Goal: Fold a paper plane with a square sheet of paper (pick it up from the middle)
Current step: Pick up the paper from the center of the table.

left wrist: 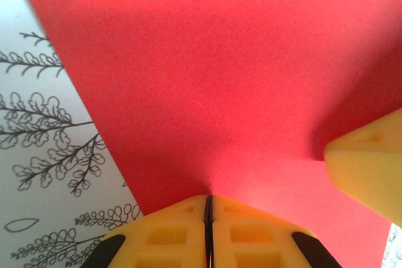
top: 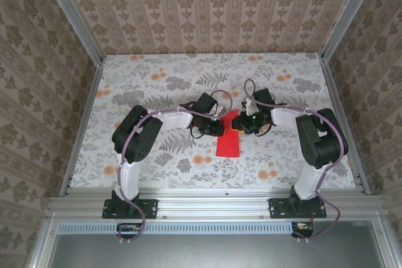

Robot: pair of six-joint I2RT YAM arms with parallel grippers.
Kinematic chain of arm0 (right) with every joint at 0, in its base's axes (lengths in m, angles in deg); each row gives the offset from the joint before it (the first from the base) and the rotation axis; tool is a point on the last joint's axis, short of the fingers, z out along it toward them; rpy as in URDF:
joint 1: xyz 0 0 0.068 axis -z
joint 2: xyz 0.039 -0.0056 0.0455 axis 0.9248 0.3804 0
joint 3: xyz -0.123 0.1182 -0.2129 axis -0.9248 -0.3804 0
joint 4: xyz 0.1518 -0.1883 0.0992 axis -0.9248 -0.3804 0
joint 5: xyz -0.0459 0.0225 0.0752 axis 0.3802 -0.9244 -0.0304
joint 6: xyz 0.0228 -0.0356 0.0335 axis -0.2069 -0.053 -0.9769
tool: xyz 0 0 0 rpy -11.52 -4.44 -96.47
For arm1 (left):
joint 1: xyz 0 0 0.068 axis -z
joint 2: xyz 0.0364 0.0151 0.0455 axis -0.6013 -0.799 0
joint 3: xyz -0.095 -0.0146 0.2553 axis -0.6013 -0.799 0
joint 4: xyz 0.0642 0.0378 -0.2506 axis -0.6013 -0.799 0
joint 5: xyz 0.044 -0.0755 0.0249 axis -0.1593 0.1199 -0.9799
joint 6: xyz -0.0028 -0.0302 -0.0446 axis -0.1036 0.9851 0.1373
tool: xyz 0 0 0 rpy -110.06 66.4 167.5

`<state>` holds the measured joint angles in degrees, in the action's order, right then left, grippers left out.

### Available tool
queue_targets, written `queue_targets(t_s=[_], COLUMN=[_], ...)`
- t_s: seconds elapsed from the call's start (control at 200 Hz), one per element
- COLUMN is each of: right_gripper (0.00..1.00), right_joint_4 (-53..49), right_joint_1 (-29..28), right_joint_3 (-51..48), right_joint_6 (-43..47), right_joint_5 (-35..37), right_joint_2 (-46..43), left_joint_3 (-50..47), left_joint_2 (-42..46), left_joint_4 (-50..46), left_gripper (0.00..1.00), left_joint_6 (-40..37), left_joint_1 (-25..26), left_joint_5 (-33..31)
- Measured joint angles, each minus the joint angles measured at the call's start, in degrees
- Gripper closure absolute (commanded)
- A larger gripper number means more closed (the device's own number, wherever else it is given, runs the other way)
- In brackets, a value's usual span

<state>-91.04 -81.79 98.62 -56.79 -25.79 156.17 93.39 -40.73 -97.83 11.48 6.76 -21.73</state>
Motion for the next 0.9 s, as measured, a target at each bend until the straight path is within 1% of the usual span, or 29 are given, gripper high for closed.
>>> queue_targets(t_s=[0.135, 0.235, 0.325, 0.48, 0.65, 0.82, 0.9], right_gripper=[0.84, 0.9, 0.94, 0.95, 0.98, 0.99, 1.0], right_joint_4=[0.0, 0.02, 0.2, 0.83, 1.79, 3.69, 5.46], right_joint_1=[0.0, 0.0, 0.0, 0.0, 0.02, 0.24, 0.42], right_joint_3=[0.0, 0.0, 0.0, 0.0, 0.0, 0.44, 0.94], right_joint_6=[0.39, 0.35, 0.11, -0.94, -2.67, -6.32, -9.09], right_joint_5=[0.0, -0.22, -0.7, -2.32, -4.48, -7.74, -9.46], right_joint_2=[0.0, -0.02, -0.09, -1.22, -3.89, -7.28, -8.44], left_joint_3=[-0.59, -1.11, -1.46, -1.7, -1.7, -3.13, -4.66], left_joint_2=[1.29, 2.67, 4.07, 8.41, 13.97, 20.65, 24.15], left_joint_4=[-2.12, -4.61, -6.84, -9.53, -11.47, -12.48, -12.26], left_gripper=[0.8, 0.72, 0.71, 0.69, 0.57, 0.47, 0.45], left_joint_6=[0.09, 0.33, 0.48, 0.48, 0.57, 0.94, 1.53], left_joint_1=[-0.35, -0.72, -1.03, -1.79, -2.99, -5.33, -6.62], left_joint_5=[0.15, 0.13, 0.11, 0.31, 0.37, -0.26, -0.57])
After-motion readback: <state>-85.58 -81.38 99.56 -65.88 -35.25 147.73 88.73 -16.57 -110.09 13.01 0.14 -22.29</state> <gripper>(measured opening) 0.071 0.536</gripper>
